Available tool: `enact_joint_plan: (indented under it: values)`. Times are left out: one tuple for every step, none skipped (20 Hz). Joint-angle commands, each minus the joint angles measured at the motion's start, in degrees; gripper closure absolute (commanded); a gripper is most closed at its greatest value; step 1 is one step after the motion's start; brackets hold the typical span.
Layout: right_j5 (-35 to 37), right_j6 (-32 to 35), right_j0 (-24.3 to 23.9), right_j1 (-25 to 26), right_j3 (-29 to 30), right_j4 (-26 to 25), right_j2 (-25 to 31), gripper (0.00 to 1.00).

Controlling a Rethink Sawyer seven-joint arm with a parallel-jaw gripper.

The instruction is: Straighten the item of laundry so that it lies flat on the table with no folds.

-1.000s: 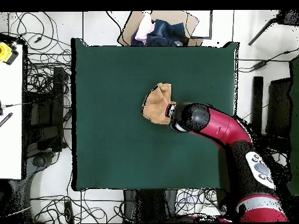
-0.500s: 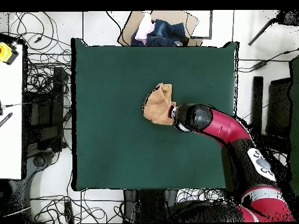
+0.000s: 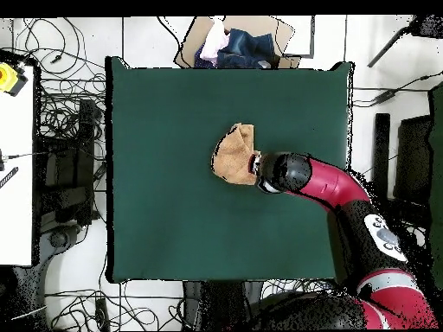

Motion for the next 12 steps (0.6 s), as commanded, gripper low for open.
enact_joint_plan:
  values:
    - [-4.7,-1.6,-0.5,0.5,-1.3,-3.6,5.4,0.00]
    - [-4.5,-1.4,-0.5,0.4,-1.3,-3.6,5.4,0.00]
    - [-4.1,-1.4,-0.4,0.4,-1.5,-3.8,5.4,0.00]
    - [-3.5,-1.8,-0.6,0.7,-1.8,-3.7,5.6,0.00]
    - [-3.0,-2.2,-0.8,1.2,-2.2,-3.7,5.9,0.00]
    - [-2.5,-2.5,-0.9,1.5,-2.6,-3.8,5.9,0.00]
    - [-1.9,-2.8,-0.9,1.7,-3.0,-3.8,6.0,0.00]
    - [-1.4,-2.6,-0.6,1.2,-3.1,-4.0,5.6,0.00]
    - [-0.9,-2.4,-0.1,0.6,-3.2,-4.3,5.1,0.00]
    - [0.4,-3.0,-0.5,1.4,-4.0,-4.0,5.6,0.00]
    - [1.6,-3.7,-0.8,2.2,-4.7,-3.7,6.1,0.00]
    - [2.8,-4.3,-1.1,3.0,-5.5,-3.3,6.6,0.00]
